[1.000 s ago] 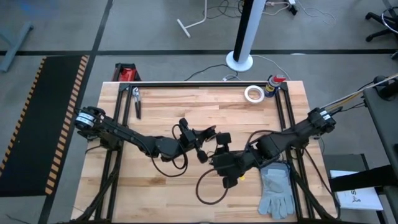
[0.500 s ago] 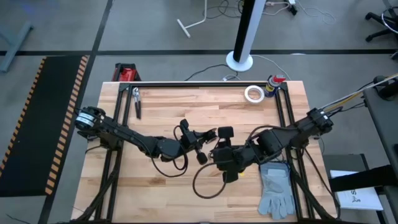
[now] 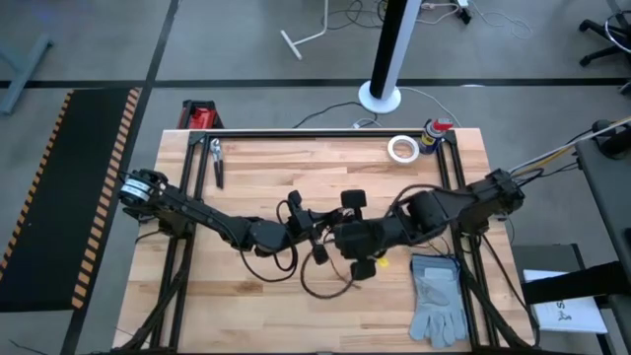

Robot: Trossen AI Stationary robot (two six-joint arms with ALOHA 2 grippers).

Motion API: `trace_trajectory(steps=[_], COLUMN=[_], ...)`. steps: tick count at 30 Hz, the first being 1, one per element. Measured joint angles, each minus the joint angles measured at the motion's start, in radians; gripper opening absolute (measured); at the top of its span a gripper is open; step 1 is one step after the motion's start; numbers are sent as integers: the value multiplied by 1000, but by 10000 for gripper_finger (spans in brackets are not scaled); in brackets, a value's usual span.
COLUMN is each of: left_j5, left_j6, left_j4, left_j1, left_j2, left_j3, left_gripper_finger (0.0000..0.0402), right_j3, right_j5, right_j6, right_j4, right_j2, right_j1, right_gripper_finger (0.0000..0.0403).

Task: Coil cords
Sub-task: Coil the black wire into the spool

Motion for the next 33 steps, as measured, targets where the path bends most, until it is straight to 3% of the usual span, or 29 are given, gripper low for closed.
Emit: trace_trajectory(steps=[6,11,19,23,33], left_j5=[10,13,34,118,121], left_j6=[20,22,30,51,63], left_j4=[12,25,31,39,42], left_j1=[0,0,0,1,0], left_j2=[0,0,0,0,0], left_j3=[0,0,-1,-1,-4], left_gripper_finger=[0,0,0,0,0], right_j3=[16,15,18,19,19], right_j5=[-12,-102,-25,-49,-104], right_j6=[-44,-26,-44,-35,-54], right_j4=[42,40,50,55,85], right_j2=[0,0,0,0,2], right_j1=[-9,-33,-12,-23,-41], right_gripper_finger=[64,69,56,49,60])
